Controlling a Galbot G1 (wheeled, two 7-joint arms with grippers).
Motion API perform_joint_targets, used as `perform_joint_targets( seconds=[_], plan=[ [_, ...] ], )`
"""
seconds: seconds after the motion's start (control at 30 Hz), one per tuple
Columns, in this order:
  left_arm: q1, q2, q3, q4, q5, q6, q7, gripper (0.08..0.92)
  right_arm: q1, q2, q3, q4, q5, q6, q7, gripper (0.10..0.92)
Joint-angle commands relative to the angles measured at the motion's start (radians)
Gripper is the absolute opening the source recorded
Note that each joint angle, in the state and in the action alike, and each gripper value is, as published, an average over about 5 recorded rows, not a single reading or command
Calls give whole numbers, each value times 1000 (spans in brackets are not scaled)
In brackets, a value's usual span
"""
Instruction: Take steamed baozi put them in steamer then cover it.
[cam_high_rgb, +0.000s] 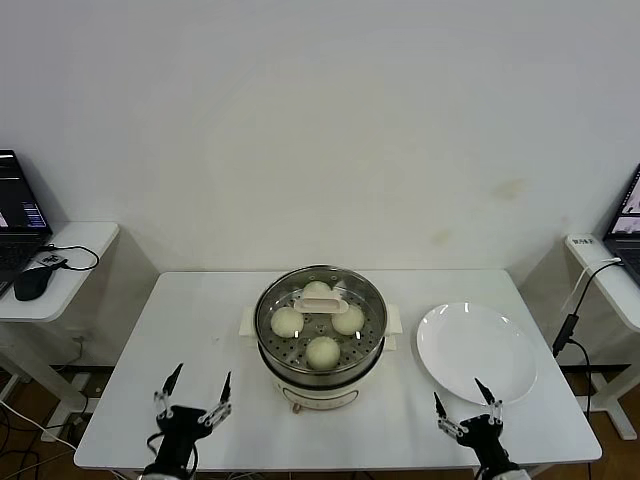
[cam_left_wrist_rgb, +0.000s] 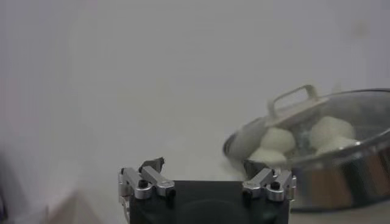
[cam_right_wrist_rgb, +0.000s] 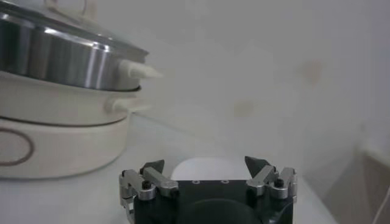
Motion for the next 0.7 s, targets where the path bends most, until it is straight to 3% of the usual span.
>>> perform_joint_targets(
  seconds=[0.03,0.7],
  plan=[
    [91,-4,-59,94,-255,-124,-9,823,-47,-3,-39,42,68,-38,10,823],
    [68,-8,-56,114,-237,-107,8,823,-47,22,-36,52,60,-58,28,823]
  ],
)
